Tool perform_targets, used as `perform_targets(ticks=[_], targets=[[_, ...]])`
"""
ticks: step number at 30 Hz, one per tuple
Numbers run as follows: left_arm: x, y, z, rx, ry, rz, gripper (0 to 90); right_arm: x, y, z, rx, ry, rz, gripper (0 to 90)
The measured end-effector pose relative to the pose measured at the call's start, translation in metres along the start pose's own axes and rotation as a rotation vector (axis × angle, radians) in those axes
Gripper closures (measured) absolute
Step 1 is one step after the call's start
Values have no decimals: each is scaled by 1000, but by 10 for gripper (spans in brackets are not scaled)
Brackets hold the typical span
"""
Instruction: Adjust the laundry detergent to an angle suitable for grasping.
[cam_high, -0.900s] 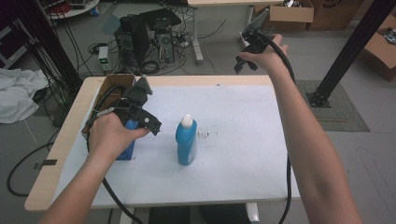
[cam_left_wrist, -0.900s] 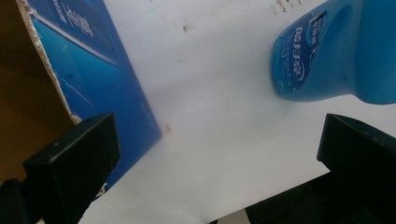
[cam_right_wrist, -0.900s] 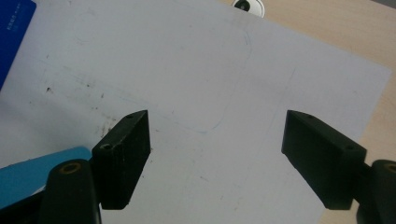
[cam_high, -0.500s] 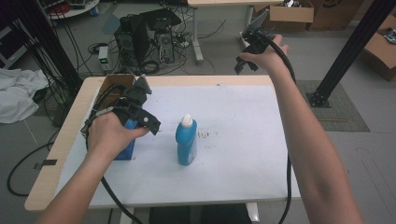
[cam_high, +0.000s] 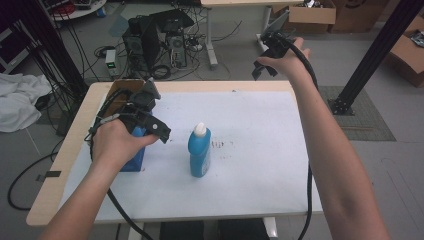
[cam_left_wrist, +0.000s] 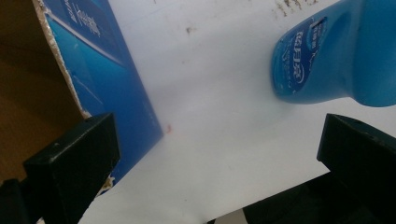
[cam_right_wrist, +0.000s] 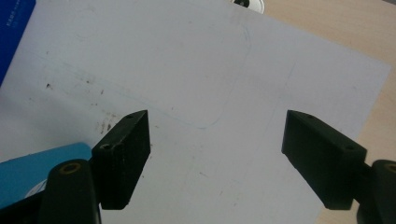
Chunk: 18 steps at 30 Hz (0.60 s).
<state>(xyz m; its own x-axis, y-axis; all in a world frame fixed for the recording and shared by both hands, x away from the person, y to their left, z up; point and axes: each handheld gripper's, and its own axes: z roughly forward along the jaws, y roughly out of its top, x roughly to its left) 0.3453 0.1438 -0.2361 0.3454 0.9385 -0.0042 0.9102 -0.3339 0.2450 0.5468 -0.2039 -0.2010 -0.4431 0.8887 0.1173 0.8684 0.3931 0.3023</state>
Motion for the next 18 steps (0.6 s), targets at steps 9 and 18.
perform_targets(ticks=[9,18], targets=[[0,-2,-7,-13,-8,-17,1,2,-1,-1,-7,7,2,238],[-5,4,-12,-24,-35,-26,1,-1,-3,-1,-5,13,-2,237]])
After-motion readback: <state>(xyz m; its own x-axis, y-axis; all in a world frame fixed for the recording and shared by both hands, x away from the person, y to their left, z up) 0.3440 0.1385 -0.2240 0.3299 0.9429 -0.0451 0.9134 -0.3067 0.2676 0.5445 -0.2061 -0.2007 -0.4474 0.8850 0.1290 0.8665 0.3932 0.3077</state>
